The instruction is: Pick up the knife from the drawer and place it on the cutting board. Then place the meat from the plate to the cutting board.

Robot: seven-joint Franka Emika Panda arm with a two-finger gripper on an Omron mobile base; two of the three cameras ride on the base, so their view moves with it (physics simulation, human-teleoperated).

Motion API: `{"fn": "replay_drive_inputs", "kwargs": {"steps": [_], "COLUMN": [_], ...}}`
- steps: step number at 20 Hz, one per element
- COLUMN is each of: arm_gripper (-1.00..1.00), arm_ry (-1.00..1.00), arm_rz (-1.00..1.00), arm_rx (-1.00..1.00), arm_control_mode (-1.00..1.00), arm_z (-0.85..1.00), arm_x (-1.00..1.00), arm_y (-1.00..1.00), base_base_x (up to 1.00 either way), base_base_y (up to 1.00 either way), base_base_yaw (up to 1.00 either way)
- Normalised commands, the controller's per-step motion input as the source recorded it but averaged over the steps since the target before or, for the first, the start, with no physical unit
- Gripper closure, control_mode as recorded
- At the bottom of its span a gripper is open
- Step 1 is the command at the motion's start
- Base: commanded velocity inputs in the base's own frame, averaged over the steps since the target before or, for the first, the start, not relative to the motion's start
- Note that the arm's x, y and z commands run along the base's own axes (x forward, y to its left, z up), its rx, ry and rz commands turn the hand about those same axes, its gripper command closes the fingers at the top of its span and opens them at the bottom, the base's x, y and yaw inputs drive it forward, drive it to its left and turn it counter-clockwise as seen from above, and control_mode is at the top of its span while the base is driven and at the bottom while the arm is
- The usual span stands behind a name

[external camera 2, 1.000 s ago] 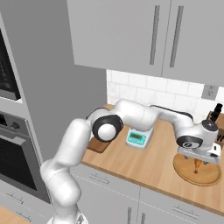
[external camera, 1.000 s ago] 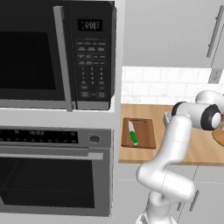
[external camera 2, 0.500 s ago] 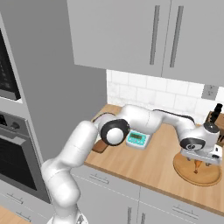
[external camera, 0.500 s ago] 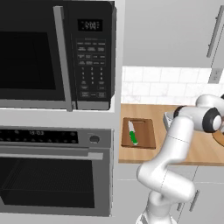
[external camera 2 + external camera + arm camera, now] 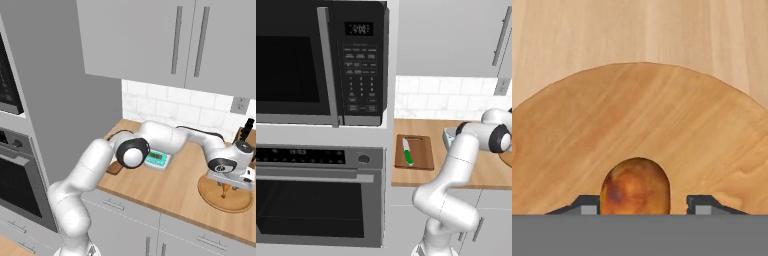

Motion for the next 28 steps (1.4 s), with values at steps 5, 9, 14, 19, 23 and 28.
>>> {"fn": "replay_drive_inputs", "kwargs": {"steps": [5, 9, 14, 19, 23, 28], "arm_gripper": [1.00, 1.00, 1.00, 1.00, 1.00, 1.00], "arm_ry": [-0.04, -0.04, -0.03, 0.00, 0.00, 0.00], "arm_rz": [0.00, 0.00, 0.00, 0.00, 0.00, 0.00], "arm_rx": [0.00, 0.00, 0.00, 0.00, 0.00, 0.01], "arm_control_mode": [-1.00, -1.00, -1.00, -1.00, -1.00, -1.00], "arm_z": [-0.19, 0.01, 0.43, 0.58, 0.42, 0.37], "arm_x": [-0.22, -0.36, -0.36, -0.16, -0.02, 0.00], "arm_y": [0.63, 0.60, 0.71, 0.84, 0.96, 0.87], "base_base_x": [0.00, 0.00, 0.00, 0.00, 0.00, 0.00], "base_base_y": [0.00, 0.00, 0.00, 0.00, 0.00, 0.00], "base_base_yaw": [0.00, 0.00, 0.00, 0.00, 0.00, 0.00]}}
